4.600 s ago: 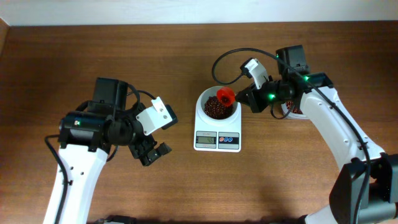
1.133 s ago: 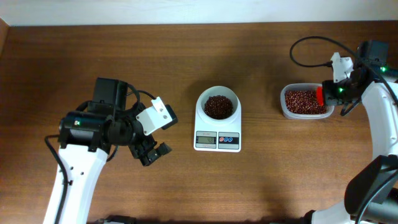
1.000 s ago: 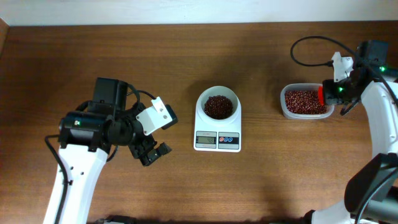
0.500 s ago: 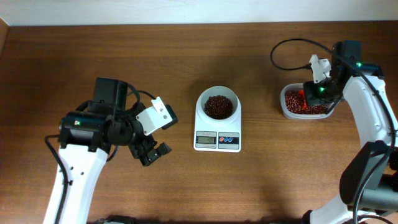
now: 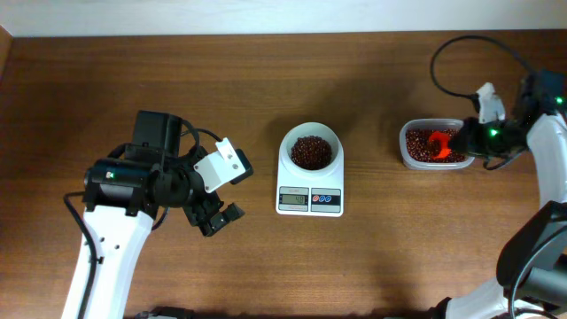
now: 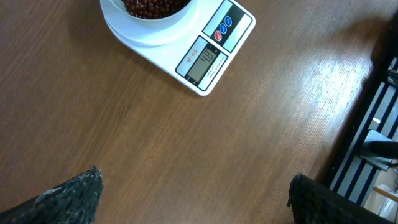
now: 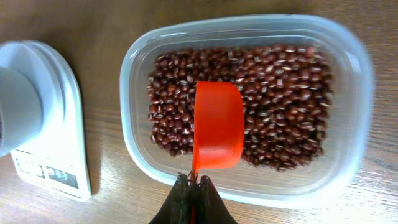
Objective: Scoop and weigh 50g on scale
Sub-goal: 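Carry the scoop over the bowl and pour a small amount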
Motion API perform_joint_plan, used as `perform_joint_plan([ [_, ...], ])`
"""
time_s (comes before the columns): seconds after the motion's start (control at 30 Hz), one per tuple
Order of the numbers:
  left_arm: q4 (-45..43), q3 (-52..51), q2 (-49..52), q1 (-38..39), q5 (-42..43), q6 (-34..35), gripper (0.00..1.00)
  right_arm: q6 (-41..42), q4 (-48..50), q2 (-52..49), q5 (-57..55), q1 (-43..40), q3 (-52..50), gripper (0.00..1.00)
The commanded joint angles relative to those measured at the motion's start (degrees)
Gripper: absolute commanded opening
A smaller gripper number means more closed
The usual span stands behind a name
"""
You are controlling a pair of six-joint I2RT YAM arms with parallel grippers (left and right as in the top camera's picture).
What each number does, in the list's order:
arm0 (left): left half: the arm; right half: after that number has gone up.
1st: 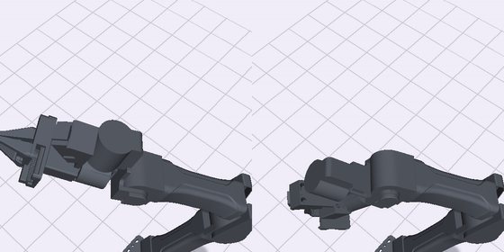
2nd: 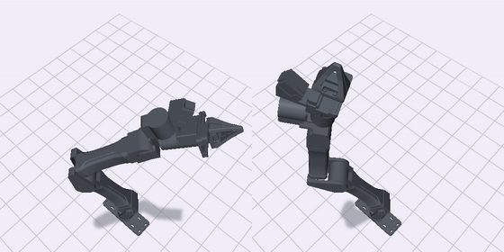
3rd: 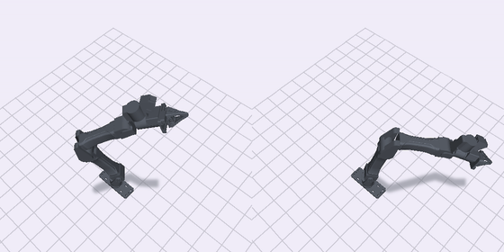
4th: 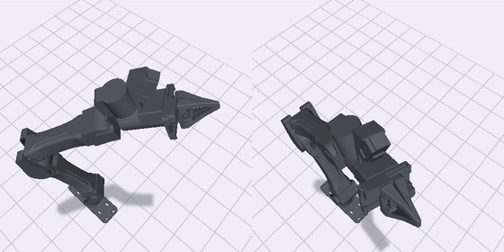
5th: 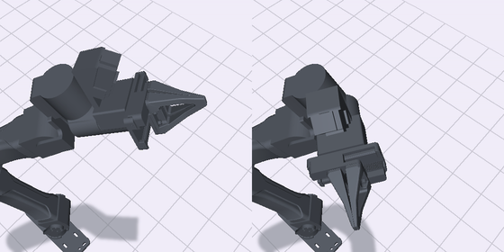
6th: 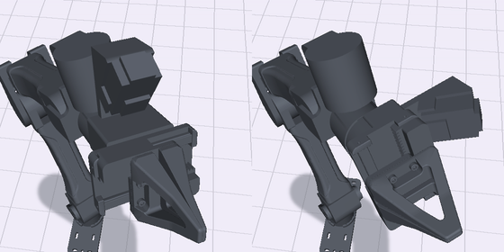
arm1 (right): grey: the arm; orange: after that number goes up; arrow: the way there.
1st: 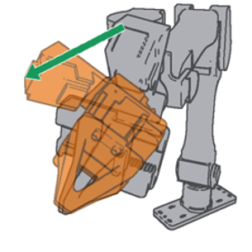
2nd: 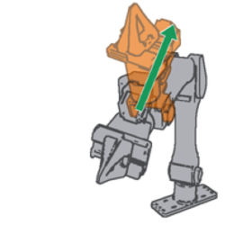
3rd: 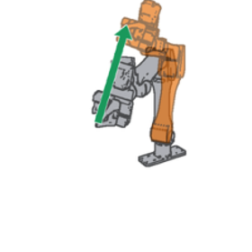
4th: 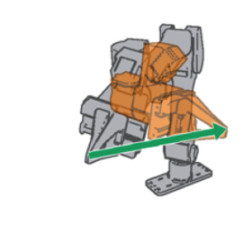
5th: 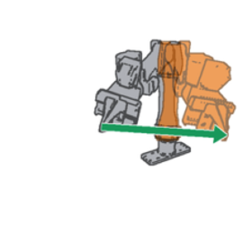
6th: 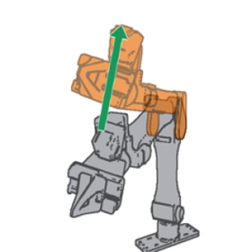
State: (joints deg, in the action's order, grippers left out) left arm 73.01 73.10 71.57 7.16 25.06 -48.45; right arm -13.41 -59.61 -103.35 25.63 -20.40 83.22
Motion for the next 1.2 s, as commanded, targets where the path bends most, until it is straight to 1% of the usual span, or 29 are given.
perform_joint_plan([
  [0.0, -0.07, -0.15, -0.46, -0.04, 0.44, -0.72, 0.99, 0.37, 0.02, -0.52, 9.35, -4.15, -0.46, 0.04],
  [0.2, -0.07, -0.15, -0.46, -0.04, 0.44, -0.72, 0.99, 0.39, -0.5, -0.52, 19.45, -11.17, -0.46, 0.04],
  [0.37, -0.07, -0.15, -0.46, -0.04, 0.44, -0.72, 0.99, 0.39, -1.11, -0.52, 27.89, -9.6, -0.46, 0.04],
  [0.5, -0.07, -0.15, -0.46, -0.04, 0.44, -0.72, 0.99, 0.39, -1.05, -0.52, 29.92, -2.34, -0.46, 0.04],
  [0.63, -0.07, -0.15, -0.46, -0.04, 0.44, -0.72, 0.99, 0.39, -1.03, -0.52, 30.29, 7.08, -0.39, 0.04],
  [0.7, -0.07, -0.15, -0.46, -0.04, 0.44, -0.72, 0.99, 0.39, -0.63, -0.52, 32.26, 11.93, -0.37, 0.04],
  [0.83, -0.07, -0.15, -0.46, -0.04, 0.42, -0.72, 0.99, 0.35, -0.48, -0.5, 32.46, 17.84, 1.14, 0.04],
  [0.93, -0.07, -0.15, -0.46, -0.04, 0.44, -0.72, 0.99, 0.17, 2.34, -0.42, 32.0, 21.09, 1.44, 0.04],
  [1.03, -0.07, -0.15, -0.46, -0.04, 0.44, -0.72, 0.99, 0.2, 5.05, -0.42, 26.4, 24.35, 1.44, 0.04],
  [1.1, -0.07, -0.15, -0.46, -0.04, 0.44, -0.72, 0.99, 0.2, 5.42, -0.42, 26.53, 25.66, 1.81, 0.04],
  [1.13, -0.07, -0.15, -0.46, -0.04, 0.44, -0.72, 0.99, -1.18, 5.46, -0.24, 29.29, 25.99, 2.38, 0.04],
  [1.17, -0.07, -0.15, -0.46, -0.04, 0.44, -0.72, 0.99, -4.66, 5.77, -0.04, 30.01, 26.18, 2.82, 0.04],
])
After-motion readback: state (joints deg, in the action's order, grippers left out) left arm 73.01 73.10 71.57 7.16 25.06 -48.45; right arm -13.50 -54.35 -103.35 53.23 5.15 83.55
